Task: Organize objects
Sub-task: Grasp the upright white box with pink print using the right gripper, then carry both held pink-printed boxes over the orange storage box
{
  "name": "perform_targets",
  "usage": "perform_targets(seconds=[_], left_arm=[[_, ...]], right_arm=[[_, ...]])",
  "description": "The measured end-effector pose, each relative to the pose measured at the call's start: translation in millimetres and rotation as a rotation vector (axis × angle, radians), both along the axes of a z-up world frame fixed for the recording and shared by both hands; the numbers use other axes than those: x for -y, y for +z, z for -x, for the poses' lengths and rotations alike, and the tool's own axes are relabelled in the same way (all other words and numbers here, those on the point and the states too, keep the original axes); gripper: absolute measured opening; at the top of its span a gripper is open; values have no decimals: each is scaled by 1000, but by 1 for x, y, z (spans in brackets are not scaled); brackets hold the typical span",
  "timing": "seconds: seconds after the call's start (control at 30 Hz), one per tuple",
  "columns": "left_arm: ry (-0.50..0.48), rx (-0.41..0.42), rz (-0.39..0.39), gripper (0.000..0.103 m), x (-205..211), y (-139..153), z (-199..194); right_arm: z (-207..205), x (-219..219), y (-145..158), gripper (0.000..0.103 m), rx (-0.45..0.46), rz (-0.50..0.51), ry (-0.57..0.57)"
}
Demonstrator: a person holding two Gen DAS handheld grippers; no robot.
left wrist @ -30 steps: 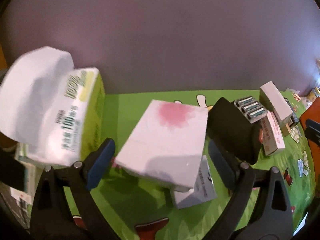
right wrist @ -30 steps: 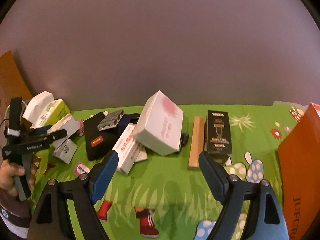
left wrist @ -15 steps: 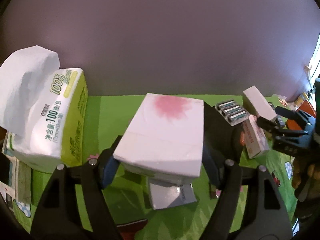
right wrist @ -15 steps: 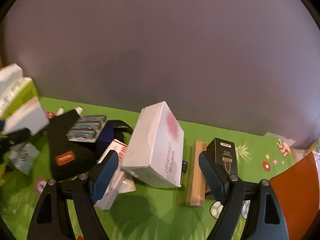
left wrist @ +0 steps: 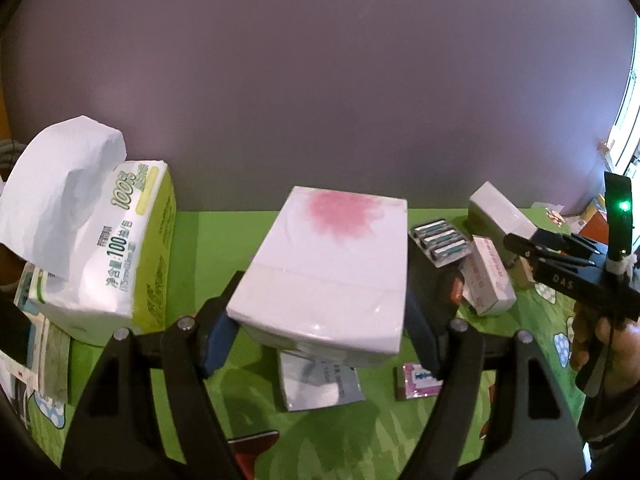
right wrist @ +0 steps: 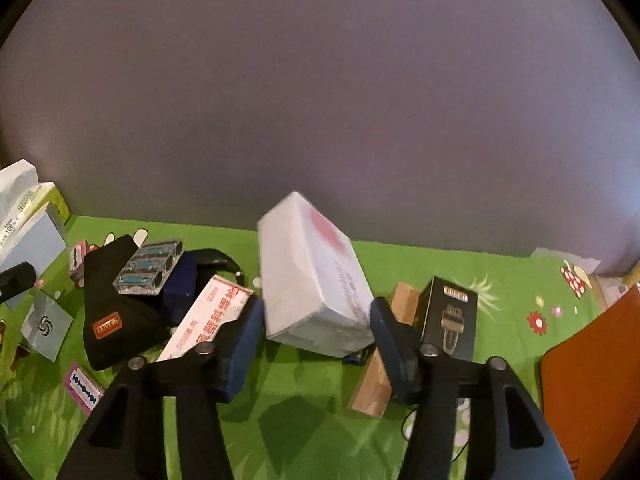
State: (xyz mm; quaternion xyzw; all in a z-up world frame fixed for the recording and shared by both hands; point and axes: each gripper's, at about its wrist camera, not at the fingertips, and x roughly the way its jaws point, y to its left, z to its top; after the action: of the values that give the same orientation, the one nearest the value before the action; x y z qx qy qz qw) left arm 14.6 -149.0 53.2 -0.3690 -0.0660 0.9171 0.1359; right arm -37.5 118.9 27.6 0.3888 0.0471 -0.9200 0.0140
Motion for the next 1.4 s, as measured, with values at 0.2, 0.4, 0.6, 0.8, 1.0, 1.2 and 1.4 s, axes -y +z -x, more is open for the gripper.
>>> perform_targets(seconds=[0.2, 0.4, 0.6, 0.8, 1.0, 1.2, 1.4], left_arm=[[-7, -17, -4, 76, -2, 7, 3], [-23, -32, -13, 76, -11, 14, -14], [-43, -41, -30, 76, -30, 23, -32], [-78, -53, -36, 76, -58, 31, -51], [-116, -62, -36, 76, -88, 40, -67], [-139, -84, -49, 76, -114, 55, -80], [-180, -122, -71, 76, -149, 76, -100]], right_arm=[[-6, -11, 5, 42, -3, 54, 14], [-31, -28, 17, 41, -4, 129, 39], [-64, -42, 30, 41, -32, 153, 45], [-84, -36, 52, 41, -62, 169, 49], [-112, -46, 58, 41, -89, 189, 47], [-138, -64, 76, 41, -134, 210, 37], [-174, -92, 101, 41, -187, 235, 6]])
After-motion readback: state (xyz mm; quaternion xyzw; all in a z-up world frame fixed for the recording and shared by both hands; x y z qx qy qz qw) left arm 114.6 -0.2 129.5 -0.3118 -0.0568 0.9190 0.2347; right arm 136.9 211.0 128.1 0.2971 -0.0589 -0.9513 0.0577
